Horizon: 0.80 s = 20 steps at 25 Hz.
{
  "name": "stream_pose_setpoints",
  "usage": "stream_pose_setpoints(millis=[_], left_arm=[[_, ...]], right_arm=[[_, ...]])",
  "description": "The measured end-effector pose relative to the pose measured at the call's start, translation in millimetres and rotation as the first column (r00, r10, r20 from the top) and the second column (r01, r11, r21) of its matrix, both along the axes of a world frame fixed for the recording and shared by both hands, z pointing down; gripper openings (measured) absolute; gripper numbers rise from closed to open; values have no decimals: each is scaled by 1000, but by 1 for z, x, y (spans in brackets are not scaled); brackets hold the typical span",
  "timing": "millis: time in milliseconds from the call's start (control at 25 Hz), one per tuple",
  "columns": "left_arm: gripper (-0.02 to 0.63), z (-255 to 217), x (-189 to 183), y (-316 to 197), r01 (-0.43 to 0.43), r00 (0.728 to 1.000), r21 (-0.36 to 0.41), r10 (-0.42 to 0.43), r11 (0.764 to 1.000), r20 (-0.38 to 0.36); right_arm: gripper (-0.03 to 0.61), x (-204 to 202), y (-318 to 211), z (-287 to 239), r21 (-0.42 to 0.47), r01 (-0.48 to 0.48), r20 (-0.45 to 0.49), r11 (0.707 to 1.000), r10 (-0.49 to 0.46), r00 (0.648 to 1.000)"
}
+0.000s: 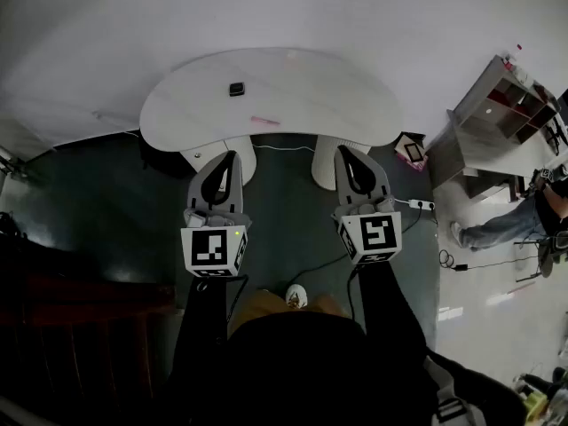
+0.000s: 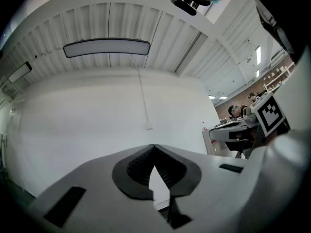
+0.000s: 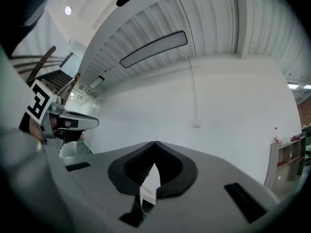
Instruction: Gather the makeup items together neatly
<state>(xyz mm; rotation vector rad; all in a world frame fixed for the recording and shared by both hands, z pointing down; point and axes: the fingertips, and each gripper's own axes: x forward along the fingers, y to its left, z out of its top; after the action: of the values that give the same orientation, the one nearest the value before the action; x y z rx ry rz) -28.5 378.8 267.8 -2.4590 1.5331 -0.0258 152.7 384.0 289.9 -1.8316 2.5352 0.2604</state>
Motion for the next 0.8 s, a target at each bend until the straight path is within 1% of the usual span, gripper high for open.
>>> stream_pose_setpoints(millis=[120, 360, 560, 800], left_arm=[[15, 0, 1, -1, 0, 1000, 2, 0, 1000, 3], [15, -1, 8, -2, -13, 1000, 1, 13, 1000, 6], [15, -8, 9, -4, -3, 1000, 7, 3, 1000, -2], [15, -11, 7, -10, -10, 1000, 13, 10, 1000, 0]], right_arm=[[28, 2, -1, 2, -3, 0, 17, 1000, 1, 1000], [28, 5, -1, 4, -4, 3, 17, 1000, -3, 1000], [28, 11, -3, 2, 5, 3, 56, 1000, -3, 998], [28, 9, -12, -3, 20, -3, 63, 1000, 2, 998]])
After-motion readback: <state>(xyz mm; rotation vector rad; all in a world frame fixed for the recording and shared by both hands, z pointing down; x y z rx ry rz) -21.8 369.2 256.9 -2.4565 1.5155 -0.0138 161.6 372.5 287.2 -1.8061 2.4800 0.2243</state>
